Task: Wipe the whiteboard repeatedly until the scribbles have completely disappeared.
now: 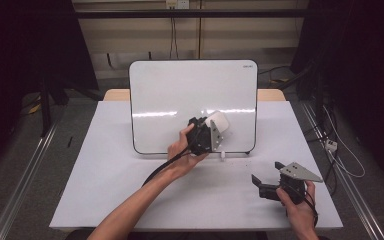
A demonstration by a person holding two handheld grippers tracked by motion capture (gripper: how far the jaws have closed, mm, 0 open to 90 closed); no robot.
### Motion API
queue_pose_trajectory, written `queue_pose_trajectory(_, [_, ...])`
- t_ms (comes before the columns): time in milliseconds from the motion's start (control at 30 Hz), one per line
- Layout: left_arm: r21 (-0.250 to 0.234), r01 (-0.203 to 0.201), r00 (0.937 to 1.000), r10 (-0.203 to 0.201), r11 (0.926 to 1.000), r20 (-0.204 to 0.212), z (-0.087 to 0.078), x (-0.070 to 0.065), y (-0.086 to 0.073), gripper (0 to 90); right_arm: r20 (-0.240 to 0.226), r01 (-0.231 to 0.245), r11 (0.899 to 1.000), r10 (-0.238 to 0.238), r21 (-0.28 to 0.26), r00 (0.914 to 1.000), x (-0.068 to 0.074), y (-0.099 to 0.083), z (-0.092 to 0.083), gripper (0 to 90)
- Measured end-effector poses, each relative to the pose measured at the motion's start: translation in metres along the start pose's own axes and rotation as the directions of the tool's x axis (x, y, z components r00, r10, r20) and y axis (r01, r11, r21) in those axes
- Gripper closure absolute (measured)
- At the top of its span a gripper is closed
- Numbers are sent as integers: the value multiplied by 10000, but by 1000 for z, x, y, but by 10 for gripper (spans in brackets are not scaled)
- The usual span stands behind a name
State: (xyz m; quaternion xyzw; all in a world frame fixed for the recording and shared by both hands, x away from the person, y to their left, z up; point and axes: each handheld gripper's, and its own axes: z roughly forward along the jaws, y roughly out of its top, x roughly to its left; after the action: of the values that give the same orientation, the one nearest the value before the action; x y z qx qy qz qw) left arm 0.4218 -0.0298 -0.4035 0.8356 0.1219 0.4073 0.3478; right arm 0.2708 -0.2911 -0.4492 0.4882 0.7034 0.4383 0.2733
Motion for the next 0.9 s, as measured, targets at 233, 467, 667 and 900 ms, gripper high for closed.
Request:
queue_pose_trajectory(233, [-3,927,9945,-926,9957,-499,-2,32,0,309,0,12,10000,-12,32,10000,0,0,0,54])
queue_pose_trajectory(467, [-63,590,9973,-592,9982,-442,6,14,12,310,-13,45,10000,-45,55,10000,2,1,2,55])
queue_pose_trajectory(667, [-159,-45,10000,44,9999,-60,18,-13,28,310,-6,24,10000,-24,31,10000,1,0,1,54])
queue_pose_trajectory(900, [-171,-471,9988,473,9987,110,23,-31,33,310,-10,20,10000,-20,-15,10000,0,0,-1,54])
